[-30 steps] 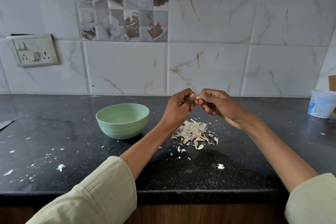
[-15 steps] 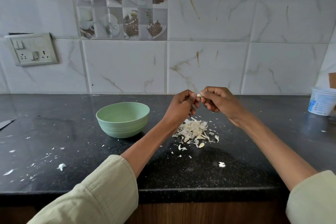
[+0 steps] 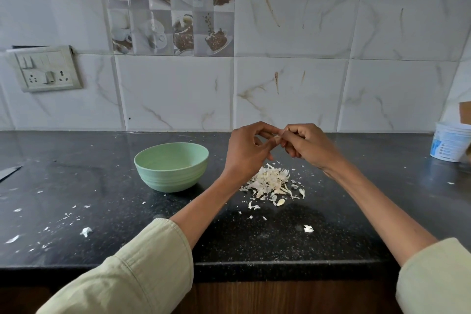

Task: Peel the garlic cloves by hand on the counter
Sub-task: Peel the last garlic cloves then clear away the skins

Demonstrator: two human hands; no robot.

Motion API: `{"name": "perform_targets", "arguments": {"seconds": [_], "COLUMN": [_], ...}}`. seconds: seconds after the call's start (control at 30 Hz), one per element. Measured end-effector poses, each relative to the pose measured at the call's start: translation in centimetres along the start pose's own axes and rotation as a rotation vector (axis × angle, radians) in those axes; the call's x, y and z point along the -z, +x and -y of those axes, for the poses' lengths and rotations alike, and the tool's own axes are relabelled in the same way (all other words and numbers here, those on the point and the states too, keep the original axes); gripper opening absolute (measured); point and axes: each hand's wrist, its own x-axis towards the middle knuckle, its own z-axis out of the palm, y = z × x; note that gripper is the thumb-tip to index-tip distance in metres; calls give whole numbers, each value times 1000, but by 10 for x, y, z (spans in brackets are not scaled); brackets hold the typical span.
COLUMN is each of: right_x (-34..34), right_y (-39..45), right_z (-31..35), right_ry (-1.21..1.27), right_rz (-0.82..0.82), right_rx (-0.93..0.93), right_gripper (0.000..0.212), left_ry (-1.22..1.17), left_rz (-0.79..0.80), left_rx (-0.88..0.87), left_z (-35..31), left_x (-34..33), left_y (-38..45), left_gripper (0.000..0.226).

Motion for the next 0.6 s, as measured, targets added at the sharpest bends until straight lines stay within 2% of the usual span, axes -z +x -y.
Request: {"name": "perform_targets", "arguments": {"seconds": [0.4, 0.6], "right_x": [1, 1], "right_y": [0, -1], "right_z": [2, 1], "right_ry": [67, 76], "right_rz": [-15, 5], "right_rx": [-74, -85], "right_gripper": [37, 38], "left_ry": [119, 206], "left_rz": [-61, -62], "left_rx": [-44, -130], "left_z": [1, 1], "left_x": [1, 1], "left_y": [1, 0], "left_gripper": [6, 15]}}
